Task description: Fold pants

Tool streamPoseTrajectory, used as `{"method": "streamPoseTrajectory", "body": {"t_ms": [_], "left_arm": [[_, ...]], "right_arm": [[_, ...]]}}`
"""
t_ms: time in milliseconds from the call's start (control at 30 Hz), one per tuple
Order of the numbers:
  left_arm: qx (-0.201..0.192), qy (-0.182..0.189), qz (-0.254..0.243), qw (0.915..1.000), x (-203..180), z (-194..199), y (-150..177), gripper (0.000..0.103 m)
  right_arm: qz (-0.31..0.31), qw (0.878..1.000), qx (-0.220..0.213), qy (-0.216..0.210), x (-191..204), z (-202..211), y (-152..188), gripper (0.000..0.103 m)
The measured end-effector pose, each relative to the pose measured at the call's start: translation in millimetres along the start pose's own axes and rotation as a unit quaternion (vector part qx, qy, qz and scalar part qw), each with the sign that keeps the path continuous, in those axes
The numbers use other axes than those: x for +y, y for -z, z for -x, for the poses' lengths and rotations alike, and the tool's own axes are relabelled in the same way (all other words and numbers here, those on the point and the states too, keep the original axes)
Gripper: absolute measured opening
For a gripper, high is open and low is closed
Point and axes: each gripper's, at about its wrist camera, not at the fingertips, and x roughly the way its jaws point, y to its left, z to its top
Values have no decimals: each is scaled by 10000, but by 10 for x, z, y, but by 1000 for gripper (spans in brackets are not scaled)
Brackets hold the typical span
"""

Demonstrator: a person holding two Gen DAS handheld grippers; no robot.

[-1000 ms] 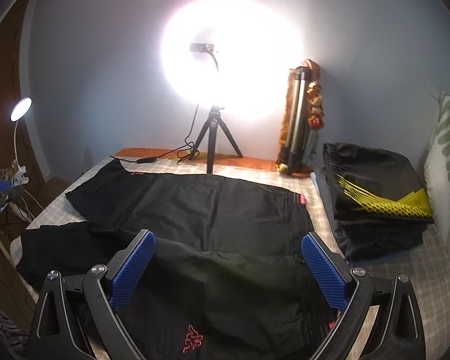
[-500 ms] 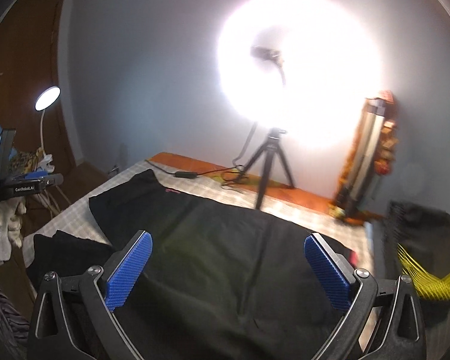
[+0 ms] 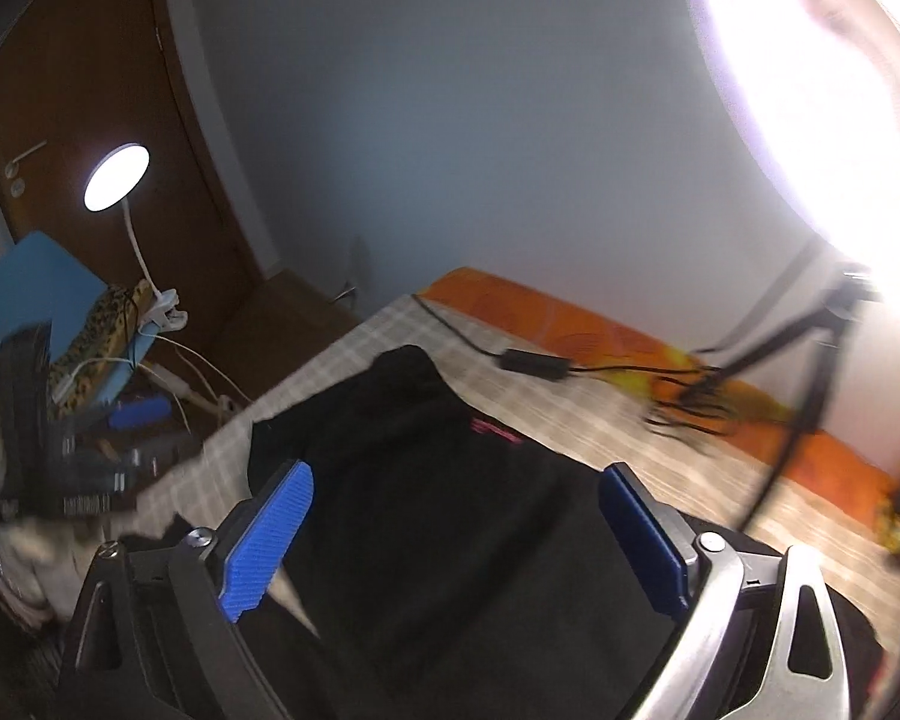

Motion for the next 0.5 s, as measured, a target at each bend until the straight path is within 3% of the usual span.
{"method": "streamPoseTrajectory", "body": {"t_ms": [200,500], "left_arm": [[167,30,232,9996,107,-145,-54,82],[231,131,590,9979,264,-236,-137,82]], "right_arm": [[-224,9979,461,-393,4,-857,-287,85],[-749,9894,802,-954,-10,-1730,-506,82]]}}
